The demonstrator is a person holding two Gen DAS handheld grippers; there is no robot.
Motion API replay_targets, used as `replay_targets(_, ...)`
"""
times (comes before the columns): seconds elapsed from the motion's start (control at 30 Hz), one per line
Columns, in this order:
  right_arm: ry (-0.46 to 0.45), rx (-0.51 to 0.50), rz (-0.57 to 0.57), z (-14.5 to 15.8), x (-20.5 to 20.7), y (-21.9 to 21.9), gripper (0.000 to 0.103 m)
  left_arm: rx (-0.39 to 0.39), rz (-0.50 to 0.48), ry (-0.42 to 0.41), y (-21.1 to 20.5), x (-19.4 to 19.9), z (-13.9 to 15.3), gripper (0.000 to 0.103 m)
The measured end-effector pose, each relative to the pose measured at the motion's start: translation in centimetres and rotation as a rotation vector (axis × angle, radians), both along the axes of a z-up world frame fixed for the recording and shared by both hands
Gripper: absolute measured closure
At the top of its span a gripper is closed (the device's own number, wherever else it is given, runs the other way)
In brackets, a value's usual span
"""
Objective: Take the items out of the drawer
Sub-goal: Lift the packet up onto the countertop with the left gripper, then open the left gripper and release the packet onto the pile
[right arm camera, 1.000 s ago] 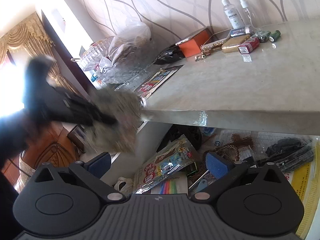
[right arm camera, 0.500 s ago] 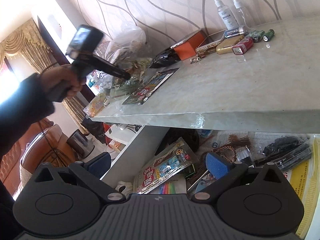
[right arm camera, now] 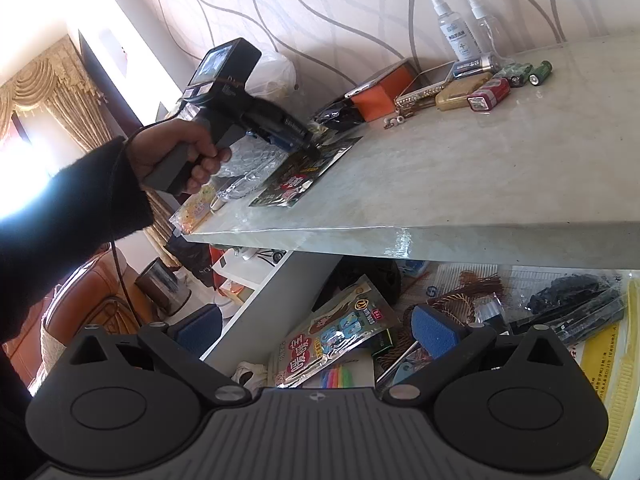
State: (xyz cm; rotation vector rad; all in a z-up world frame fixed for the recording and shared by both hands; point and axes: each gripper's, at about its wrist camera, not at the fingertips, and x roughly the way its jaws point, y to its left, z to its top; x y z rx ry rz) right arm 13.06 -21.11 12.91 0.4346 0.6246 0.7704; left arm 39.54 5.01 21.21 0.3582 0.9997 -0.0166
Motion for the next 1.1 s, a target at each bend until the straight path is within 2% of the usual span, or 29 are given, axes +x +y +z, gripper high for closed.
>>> replay_targets(0.1, 0.000, -0.002, -0.001, 0.0, 0.0, 0.0, 0.000, -0.107, 0.032, -0.002, 1.3, -0.3, 0.2, 0.048)
replay_targets(0.17, -0.002, -0.003, -0.001, 0.0, -0.3, -0.1, 0.000, -0.161, 0.034, -0.027, 2.1, -1.4, 0.6, 0.045)
replay_targets(0.27, -0.001, -0.007, 0.000, 0.0, -0.3, 0.0, 0.000, -0.224, 0.075, -0.087, 3.5, -3.7, 1.3, 0.036)
replay_targets(0.4, 0.001, -0.014, 0.001, 0.0, -0.1, 0.1, 0.000, -0.310, 0.195, -0.168, 6.6, -6.9, 1.6, 0.036)
replay_targets(0.53, 0.003, -0.022, 0.000, -0.1, -0.1, 0.2, 0.000, -0.470, 0.353, -0.190, 10.7, -7.7, 0.7, 0.036)
replay_targets(0.67, 0.004, -0.031, -0.001, -0.2, -0.1, 0.4, 0.000, -0.604, 0.467, -0.178, 13.7, -7.7, -0.7, 0.036)
replay_targets(0.83, 0.005, -0.043, -0.004, -0.2, -0.2, 0.5, 0.000, -0.707, 0.507, -0.217, 15.4, -6.8, -1.5, 0.033)
replay_targets(0.93, 0.003, -0.043, -0.005, -0.2, -0.2, 0.5, 0.000, -0.735, 0.516, -0.222, 15.6, -6.7, -1.4, 0.031)
replay_targets(0.97, 0.002, -0.043, -0.005, -0.2, -0.2, 0.5, 0.000, -0.741, 0.517, -0.223, 15.7, -6.7, -1.4, 0.031)
replay_targets(1.03, 0.001, -0.043, -0.006, -0.2, -0.2, 0.5, 0.000, -0.747, 0.512, -0.226, 15.6, -6.8, -1.5, 0.038)
replay_targets(1.1, 0.000, -0.043, -0.007, -0.2, -0.3, 0.5, 0.000, -0.724, 0.494, -0.221, 15.2, -6.7, -1.7, 0.058)
